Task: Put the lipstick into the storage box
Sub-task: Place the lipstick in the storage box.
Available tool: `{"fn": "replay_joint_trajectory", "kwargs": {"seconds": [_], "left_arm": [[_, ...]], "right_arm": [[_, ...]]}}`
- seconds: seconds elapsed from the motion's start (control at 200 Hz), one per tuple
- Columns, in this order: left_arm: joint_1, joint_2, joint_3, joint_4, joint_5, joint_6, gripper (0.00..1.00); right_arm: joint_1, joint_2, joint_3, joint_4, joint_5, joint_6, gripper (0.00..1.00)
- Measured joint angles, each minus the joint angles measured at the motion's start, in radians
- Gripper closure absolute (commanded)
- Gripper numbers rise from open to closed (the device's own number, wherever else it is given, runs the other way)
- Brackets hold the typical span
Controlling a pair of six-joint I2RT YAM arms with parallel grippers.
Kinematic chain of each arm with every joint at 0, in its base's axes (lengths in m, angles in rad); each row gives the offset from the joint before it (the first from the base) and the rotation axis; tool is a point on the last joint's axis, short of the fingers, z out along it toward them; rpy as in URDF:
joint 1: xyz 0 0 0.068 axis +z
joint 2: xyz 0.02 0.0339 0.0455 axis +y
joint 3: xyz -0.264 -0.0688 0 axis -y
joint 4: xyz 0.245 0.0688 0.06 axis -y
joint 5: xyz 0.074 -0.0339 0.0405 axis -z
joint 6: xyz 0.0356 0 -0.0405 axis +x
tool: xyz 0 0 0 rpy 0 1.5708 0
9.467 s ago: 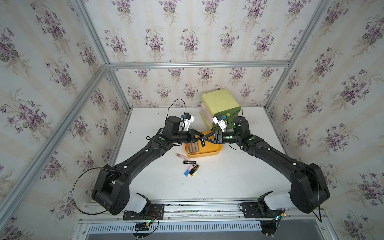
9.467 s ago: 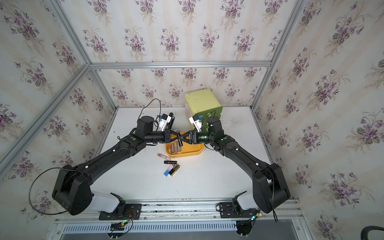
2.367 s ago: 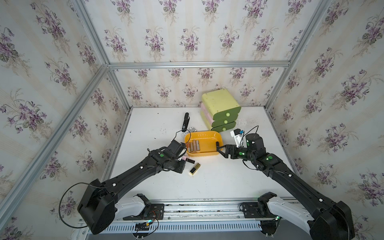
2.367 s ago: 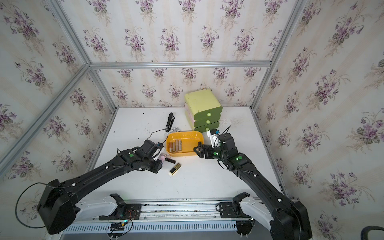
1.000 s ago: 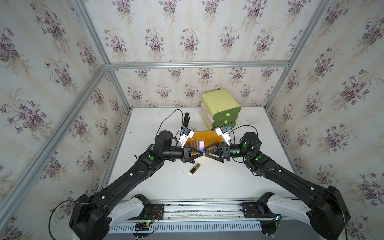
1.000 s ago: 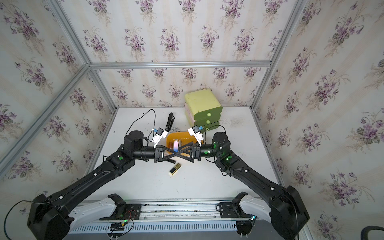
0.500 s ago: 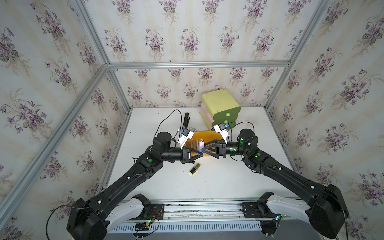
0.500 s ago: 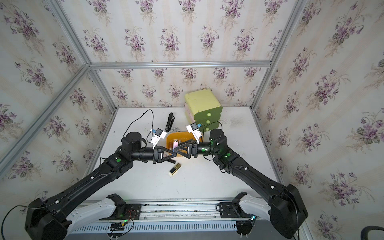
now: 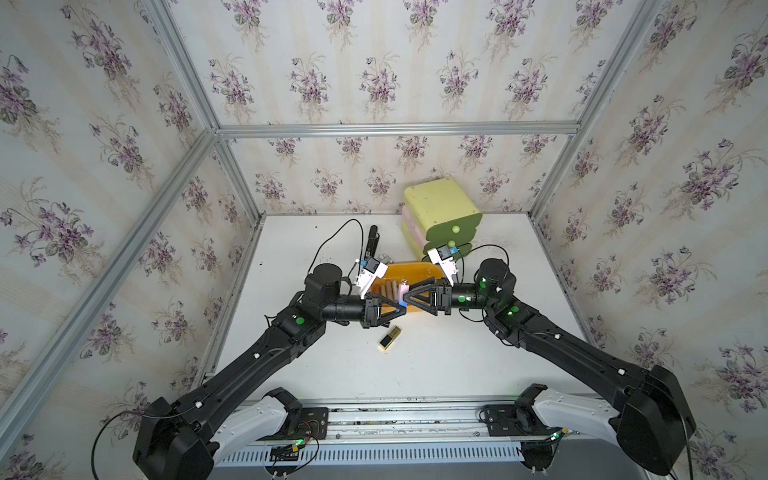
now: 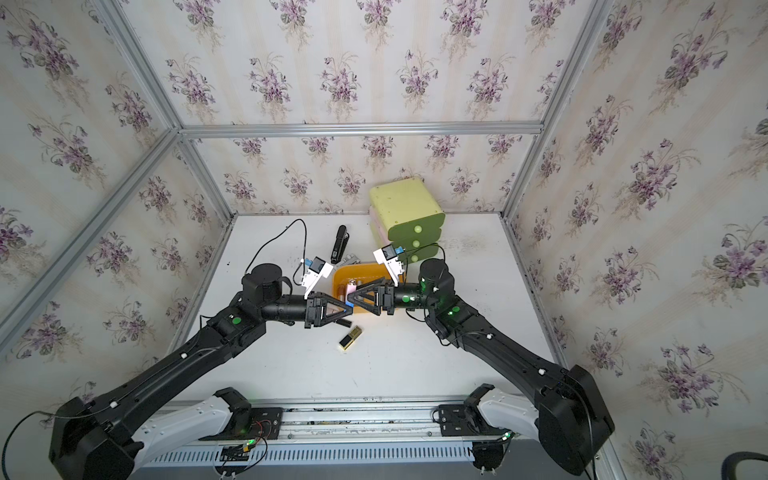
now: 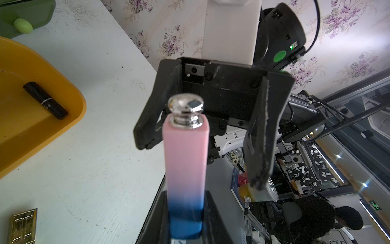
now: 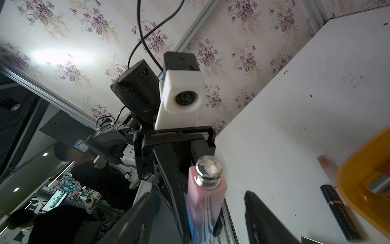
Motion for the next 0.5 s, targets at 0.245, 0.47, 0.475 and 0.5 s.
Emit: {"fn": "replay_joint_trajectory", "kwargs": {"seconds": [0.245,0.47,0.475,0.5], "left_arm": [[0.0,-0.002,0.0,0.018,0.023,0.0,0.82],[0.0,-0.006,0.0,0.026,0.042,0.0,0.8],[0.0,-0.007,0.0,0.026,0.042,0.0,0.8],[0.0,-0.007,0.0,0.026,0.043,0.0,0.75]], "right_arm": [[0.017,0.021,-0.003,0.079,-0.03,0.049,0.56],[0.023,0.027,-0.004,0.085,-0.023,0.066,0.75],[0.023,0.027,-0.004,0.085,-0.023,0.067,0.75],[0.023,0.027,-0.004,0.086,-0.024,0.066,0.76]]}}
